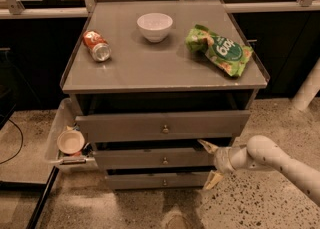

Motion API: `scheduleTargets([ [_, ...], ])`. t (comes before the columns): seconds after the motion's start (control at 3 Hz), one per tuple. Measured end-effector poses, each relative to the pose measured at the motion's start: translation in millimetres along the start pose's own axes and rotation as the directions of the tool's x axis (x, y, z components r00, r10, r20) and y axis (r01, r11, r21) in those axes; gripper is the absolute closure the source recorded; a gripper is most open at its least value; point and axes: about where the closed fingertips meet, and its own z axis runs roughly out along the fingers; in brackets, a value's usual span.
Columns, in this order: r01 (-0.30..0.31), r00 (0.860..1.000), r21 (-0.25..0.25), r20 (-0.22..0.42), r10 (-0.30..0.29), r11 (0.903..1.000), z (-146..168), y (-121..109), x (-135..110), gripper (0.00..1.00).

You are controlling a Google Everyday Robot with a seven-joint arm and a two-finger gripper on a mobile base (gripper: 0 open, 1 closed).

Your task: Open middle drawer

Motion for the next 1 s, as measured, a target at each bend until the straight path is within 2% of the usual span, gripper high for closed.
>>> scheduleTargets([
  [0.67, 0.03, 0.999, 0.009, -0.037, -0.029, 0.9995, 29.8, -19.9, 10.1, 0.0],
  [1.0, 0.044, 0.996, 0.016, -0.078, -0.042, 0.9989, 48.8, -31.0, 25.0, 0.0],
])
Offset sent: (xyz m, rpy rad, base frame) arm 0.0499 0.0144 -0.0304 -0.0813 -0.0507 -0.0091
